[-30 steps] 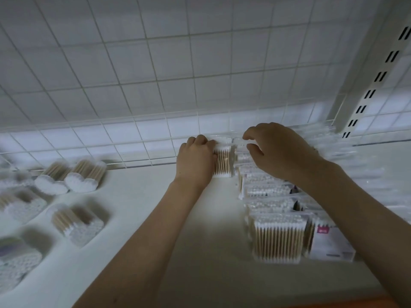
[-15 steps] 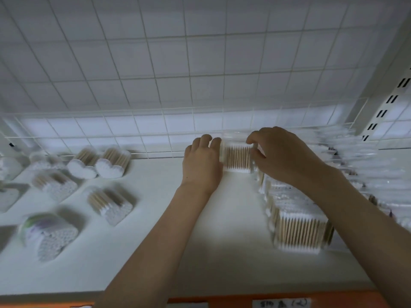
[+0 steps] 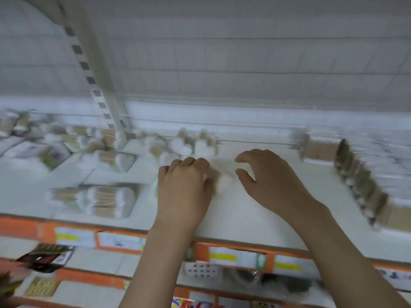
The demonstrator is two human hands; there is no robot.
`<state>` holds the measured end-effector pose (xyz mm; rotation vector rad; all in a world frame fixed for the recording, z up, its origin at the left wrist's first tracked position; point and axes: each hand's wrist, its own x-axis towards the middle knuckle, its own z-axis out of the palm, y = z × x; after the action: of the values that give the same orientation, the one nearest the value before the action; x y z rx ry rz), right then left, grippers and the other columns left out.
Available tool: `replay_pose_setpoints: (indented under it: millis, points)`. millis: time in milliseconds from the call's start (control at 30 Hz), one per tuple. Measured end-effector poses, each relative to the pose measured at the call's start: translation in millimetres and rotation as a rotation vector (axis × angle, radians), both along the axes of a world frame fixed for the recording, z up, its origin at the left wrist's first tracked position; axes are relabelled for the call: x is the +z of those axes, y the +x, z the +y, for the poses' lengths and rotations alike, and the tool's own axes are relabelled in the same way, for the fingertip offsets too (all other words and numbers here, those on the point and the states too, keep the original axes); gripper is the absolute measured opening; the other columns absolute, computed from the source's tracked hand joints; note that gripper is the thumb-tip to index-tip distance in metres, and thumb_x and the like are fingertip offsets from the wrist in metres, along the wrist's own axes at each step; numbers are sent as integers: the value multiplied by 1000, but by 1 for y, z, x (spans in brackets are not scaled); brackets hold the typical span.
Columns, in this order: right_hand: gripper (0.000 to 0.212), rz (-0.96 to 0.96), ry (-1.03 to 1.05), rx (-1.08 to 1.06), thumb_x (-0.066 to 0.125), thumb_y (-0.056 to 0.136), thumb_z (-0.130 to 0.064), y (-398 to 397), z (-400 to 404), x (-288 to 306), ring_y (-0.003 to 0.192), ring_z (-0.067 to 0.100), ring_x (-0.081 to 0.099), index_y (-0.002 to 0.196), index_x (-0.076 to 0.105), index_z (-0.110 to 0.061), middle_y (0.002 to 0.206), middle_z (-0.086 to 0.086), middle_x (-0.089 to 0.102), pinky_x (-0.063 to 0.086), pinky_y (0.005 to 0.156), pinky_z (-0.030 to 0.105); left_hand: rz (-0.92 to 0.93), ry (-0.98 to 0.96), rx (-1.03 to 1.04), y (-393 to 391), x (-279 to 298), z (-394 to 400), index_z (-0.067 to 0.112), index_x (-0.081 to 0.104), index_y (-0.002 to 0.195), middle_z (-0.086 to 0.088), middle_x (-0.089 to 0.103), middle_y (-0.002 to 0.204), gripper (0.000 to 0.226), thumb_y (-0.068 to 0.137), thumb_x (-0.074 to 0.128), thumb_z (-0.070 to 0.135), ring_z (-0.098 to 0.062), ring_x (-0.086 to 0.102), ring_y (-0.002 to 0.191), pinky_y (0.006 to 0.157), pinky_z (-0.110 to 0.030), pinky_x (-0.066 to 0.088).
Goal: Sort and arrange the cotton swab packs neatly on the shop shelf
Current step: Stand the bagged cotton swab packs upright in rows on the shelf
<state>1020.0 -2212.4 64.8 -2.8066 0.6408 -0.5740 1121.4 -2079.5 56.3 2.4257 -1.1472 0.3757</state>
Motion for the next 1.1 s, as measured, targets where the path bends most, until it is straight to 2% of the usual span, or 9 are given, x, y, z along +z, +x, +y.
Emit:
replay_pose_setpoints:
  millis: [233, 300, 467, 600, 700, 900, 1100]
  points:
    - [28, -44, 21, 92, 47, 93, -32, 84, 134, -5, 108, 15, 48, 119, 55, -25, 115, -9, 59, 31, 88, 26, 61, 4, 131, 78, -2, 143, 25, 59, 114, 5, 63, 106, 29, 86, 56, 33, -21, 55, 104, 86, -34, 37]
    - [30, -38, 40, 108, 47, 93, -32, 102, 161, -8, 110, 14, 47, 121, 54, -25, 118, -10, 58, 28, 87, 24, 80, -18, 173, 95, -2, 175, 23, 61, 112, 3, 64, 103, 27, 85, 58, 29, -23, 56, 102, 84, -35, 36]
    - [28, -37, 88, 125, 49, 92, -30, 132, 202, -10, 109, 14, 48, 119, 55, -25, 115, -9, 59, 33, 84, 25, 120, -65, 246, 125, -6, 235, 19, 65, 102, 0, 66, 95, 19, 84, 61, 25, -27, 59, 93, 80, -37, 40]
    - [27, -32, 126, 158, 49, 92, -30, 149, 217, -14, 107, 12, 48, 118, 56, -25, 113, -10, 59, 29, 79, 20, 163, -82, 305, 141, -13, 257, 19, 64, 109, 2, 66, 102, 26, 86, 61, 30, -24, 57, 101, 85, -35, 39]
    - [27, -52, 151, 176, 50, 92, -30, 160, 224, -17, 108, 13, 50, 118, 56, -24, 114, -9, 59, 32, 85, 21, 174, -83, 339, 153, -10, 263, 21, 62, 113, 4, 64, 107, 28, 87, 58, 32, -22, 55, 105, 87, -34, 35]
    - [29, -96, 176, 196, 50, 92, -30, 189, 226, -15, 111, 13, 49, 120, 56, -25, 116, -9, 59, 33, 87, 23, 122, -102, 366, 179, 3, 271, 18, 63, 111, 1, 65, 104, 28, 87, 60, 30, -24, 59, 98, 88, -41, 43]
    - [28, -96, 200, 241, 51, 92, -28, 223, 241, -16, 113, 15, 49, 119, 57, -23, 116, -8, 59, 32, 87, 23, 147, -132, 408, 201, -3, 288, 18, 64, 110, 2, 65, 103, 26, 87, 61, 29, -22, 58, 100, 90, -42, 43]
